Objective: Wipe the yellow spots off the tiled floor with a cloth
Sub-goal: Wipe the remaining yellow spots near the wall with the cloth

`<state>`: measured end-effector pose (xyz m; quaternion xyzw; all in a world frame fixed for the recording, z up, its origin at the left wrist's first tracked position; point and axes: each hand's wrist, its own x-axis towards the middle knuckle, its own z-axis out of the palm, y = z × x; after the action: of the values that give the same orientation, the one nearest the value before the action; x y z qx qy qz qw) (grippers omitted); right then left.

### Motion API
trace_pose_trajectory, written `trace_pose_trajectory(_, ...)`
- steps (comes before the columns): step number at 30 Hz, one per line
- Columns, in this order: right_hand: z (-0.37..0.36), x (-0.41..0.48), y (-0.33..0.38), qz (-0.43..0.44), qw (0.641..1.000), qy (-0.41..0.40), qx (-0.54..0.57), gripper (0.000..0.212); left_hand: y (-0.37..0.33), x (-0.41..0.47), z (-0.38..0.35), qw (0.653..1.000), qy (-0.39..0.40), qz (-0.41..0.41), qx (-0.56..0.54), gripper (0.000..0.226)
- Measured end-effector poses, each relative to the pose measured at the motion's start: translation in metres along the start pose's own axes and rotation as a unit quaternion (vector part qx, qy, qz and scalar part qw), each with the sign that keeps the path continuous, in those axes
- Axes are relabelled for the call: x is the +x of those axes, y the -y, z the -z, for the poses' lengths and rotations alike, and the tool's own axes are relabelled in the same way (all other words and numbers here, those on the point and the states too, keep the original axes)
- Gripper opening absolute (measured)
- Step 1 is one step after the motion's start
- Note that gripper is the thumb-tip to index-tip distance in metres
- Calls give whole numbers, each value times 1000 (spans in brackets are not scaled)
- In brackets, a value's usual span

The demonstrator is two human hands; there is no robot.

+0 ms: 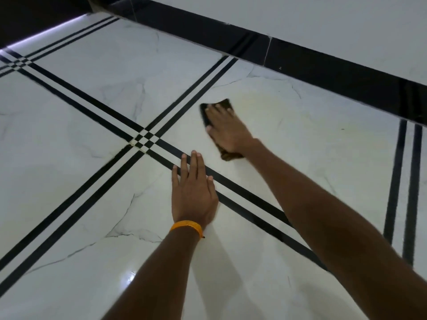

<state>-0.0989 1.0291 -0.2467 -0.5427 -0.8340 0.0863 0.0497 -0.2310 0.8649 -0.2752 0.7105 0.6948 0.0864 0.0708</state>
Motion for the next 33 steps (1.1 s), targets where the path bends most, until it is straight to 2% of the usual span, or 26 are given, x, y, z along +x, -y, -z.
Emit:
trace_pose_trajectory(3, -11, -86, 13, 114, 993, 21, -22, 61, 2, -1, 0, 1000, -2, 1, 2, 67)
trace_pose_trajectory(5, -10, -144, -17, 122, 992, 14, -26, 61, 1, 0, -2, 1000, -2, 0, 5, 67)
trace_pose_trajectory(7, 0, -165, -60, 52, 998, 6, -20, 66, 1, 1, -2, 1000, -5, -1, 3, 67)
trace_pose_trajectory(8, 7, -160, -80, -11, 1000, -2, -20, 70, 1, 1, -2, 1000, -3, 0, 2, 67)
trace_pose_trajectory(11, 15, -99, -115, -194, 980, -40, -31, 66, 1, 0, -2, 1000, -3, -1, 7, 67)
trace_pose_trajectory(13, 11, -53, -100, -232, 971, -55, -25, 63, 1, -1, -2, 1000, -1, -1, 11, 68)
trace_pose_trajectory(14, 7, -34, -81, -211, 976, -56, -24, 62, 1, -1, -3, 1000, -4, -2, 10, 68)
trace_pose_trajectory(16, 0, -23, -24, -100, 994, -43, -18, 60, 2, 1, -4, 1000, -6, -5, 12, 67)
trace_pose_trajectory(18, -11, -56, 25, 44, 999, -15, -27, 59, 1, 2, -4, 1000, -5, -4, 19, 67)
trace_pose_trajectory(20, -17, -114, 30, 97, 995, -5, -16, 60, 2, 1, -3, 1000, -7, -3, 20, 67)
trace_pose_trajectory(22, -16, -160, -10, 41, 999, -27, 5, 64, 2, 0, -4, 1000, -8, -2, 19, 67)
trace_pose_trajectory(24, -3, -180, -71, -90, 994, -65, -5, 68, 1, 1, -3, 1000, -9, -5, 22, 65)
trace_pose_trajectory(26, 13, -170, -122, -237, 968, -74, -18, 65, 2, 0, -5, 1000, -10, -7, 29, 62)
trace_pose_trajectory(28, 18, -148, -129, -301, 951, -73, -20, 63, 1, -1, -4, 1000, -1, -5, 26, 62)
trace_pose_trajectory(30, 10, -129, -92, -248, 965, -80, -15, 61, 1, -1, -4, 999, -4, -8, 32, 62)
trace_pose_trajectory(33, -17, -154, 4, -65, 996, -50, -33, 62, 3, 0, -3, 1000, 3, -9, 28, 62)
